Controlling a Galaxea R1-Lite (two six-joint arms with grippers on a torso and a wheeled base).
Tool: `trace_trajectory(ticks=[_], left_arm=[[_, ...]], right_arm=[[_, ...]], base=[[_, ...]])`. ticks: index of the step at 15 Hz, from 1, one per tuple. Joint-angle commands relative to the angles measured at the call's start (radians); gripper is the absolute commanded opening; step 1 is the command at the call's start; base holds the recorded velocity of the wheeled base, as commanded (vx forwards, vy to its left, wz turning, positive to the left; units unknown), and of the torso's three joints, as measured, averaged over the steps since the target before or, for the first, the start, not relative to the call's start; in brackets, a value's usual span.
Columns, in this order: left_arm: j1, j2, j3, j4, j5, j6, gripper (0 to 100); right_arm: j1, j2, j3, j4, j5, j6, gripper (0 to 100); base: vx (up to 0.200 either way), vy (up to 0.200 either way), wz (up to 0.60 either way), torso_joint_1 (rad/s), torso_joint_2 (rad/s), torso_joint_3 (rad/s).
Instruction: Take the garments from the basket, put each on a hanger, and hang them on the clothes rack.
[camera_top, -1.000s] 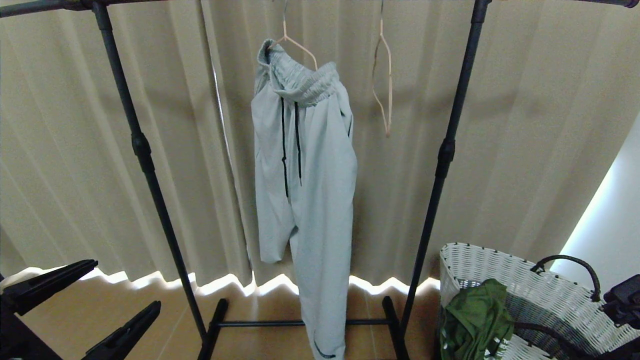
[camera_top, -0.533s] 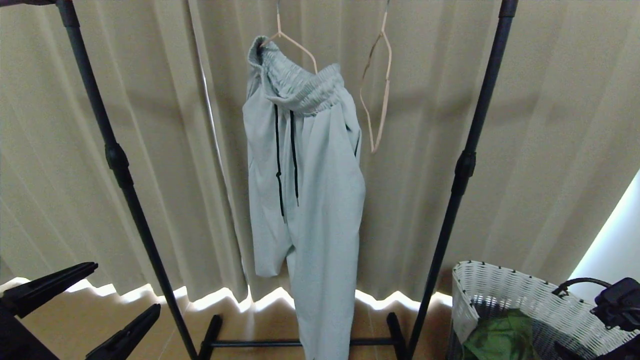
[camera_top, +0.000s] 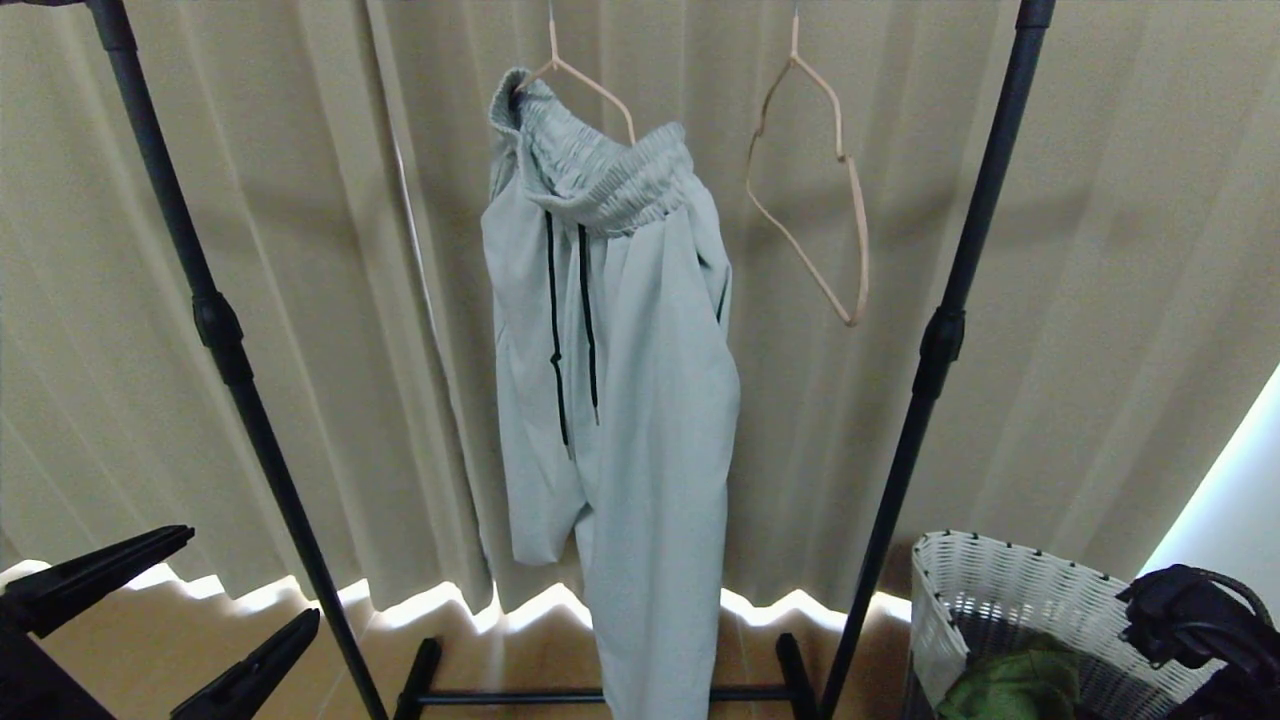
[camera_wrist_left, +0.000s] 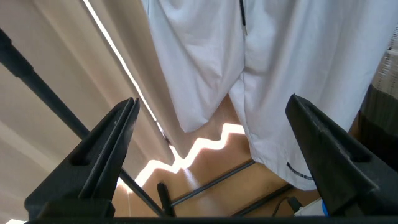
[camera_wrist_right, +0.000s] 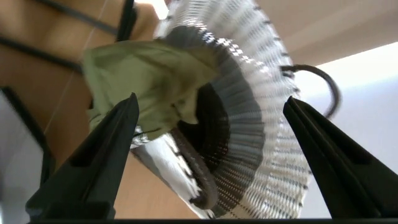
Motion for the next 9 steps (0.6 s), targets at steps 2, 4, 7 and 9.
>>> trace_trajectory(ticks=[2,4,7,9], left_arm=[[0.002,-0.024,-0.001,-0.001,0.000,0.000,100],[0.002,-0.024,-0.001,-0.001,0.000,0.000,100],[0.004,-0.036,-0.001,-0.001,0.001,-0.002,100],[0.004,-0.042,-0.002,-0.001,0.001,-0.002,100]], right_arm=[[0.062,0.165,-0.005,-0.049,0.000,0.000,100],[0.124,0.262,0.004,-0.082,0.000,0.001,100],[0.171,0.365,0.007,-0.130,-0.008,0.001,100],[0.185,0.409,0.004,-0.150,-0.011,0.001,100]], base=[[0.000,0.000,0.00,0.000,0.00,0.000],[0.000,0.000,0.00,0.000,0.00,0.000],[0.000,0.000,0.00,0.000,0.00,0.000],[0.000,0.000,0.00,0.000,0.00,0.000]])
